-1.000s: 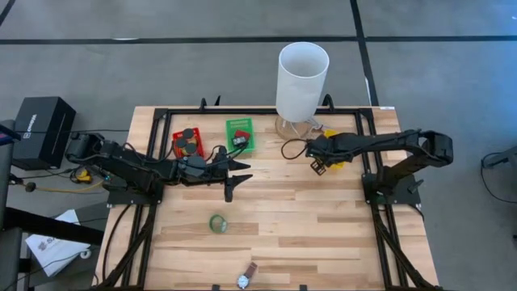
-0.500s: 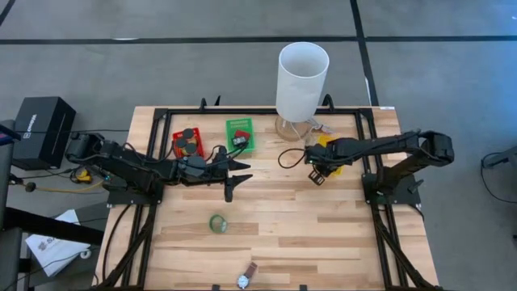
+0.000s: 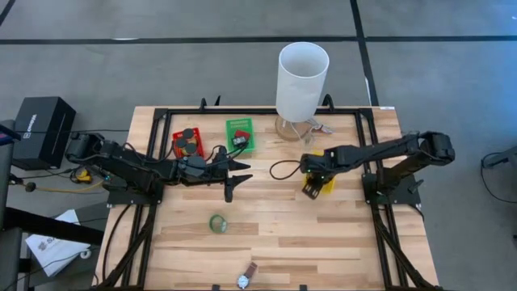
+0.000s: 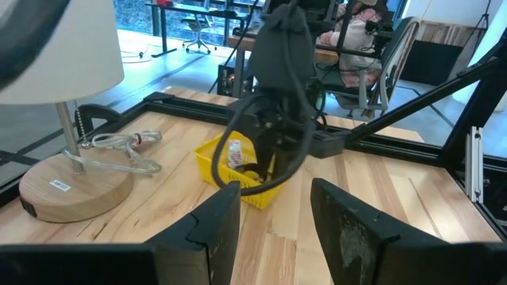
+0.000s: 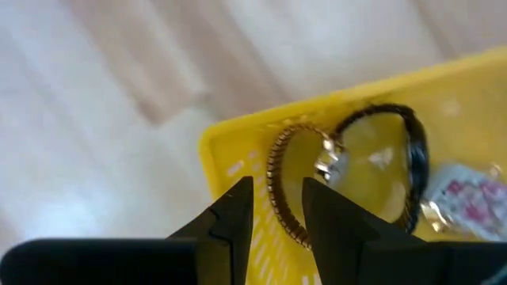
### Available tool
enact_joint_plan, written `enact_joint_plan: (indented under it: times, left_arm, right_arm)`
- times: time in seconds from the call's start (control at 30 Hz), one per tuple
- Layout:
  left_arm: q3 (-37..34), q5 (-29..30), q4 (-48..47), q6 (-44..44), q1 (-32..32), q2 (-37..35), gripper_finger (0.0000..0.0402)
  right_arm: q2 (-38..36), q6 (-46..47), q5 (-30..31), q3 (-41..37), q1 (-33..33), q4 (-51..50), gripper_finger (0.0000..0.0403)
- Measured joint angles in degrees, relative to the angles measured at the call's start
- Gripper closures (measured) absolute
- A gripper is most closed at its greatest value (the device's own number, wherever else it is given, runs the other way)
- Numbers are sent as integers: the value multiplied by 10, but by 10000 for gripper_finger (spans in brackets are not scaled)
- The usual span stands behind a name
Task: Pick & Place Office items
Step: Adjust the yellow bin
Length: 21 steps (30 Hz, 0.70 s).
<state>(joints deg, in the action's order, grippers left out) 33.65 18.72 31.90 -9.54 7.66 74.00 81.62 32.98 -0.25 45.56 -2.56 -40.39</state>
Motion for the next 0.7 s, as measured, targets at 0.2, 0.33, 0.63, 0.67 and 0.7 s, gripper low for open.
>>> enact_joint_plan:
  times: [0.2,0.33,0.63,0.67,0.7]
  left_arm:
    - [0,0,0,-4,0,0,253]
    - [0,0,0,-19,0,0,253]
    - [0,-1,0,-19,0,0,253]
    - [0,-7,0,-19,0,0,253]
    - [0,-15,0,-19,0,0,253]
  right_arm:
    - [0,-29,-59,0,13,67,301]
    - [0,-34,-77,0,18,88,301]
    - [0,-64,-76,0,18,88,301]
    - [0,-91,-76,0,18,87,301]
    - [0,-122,-76,0,17,87,301]
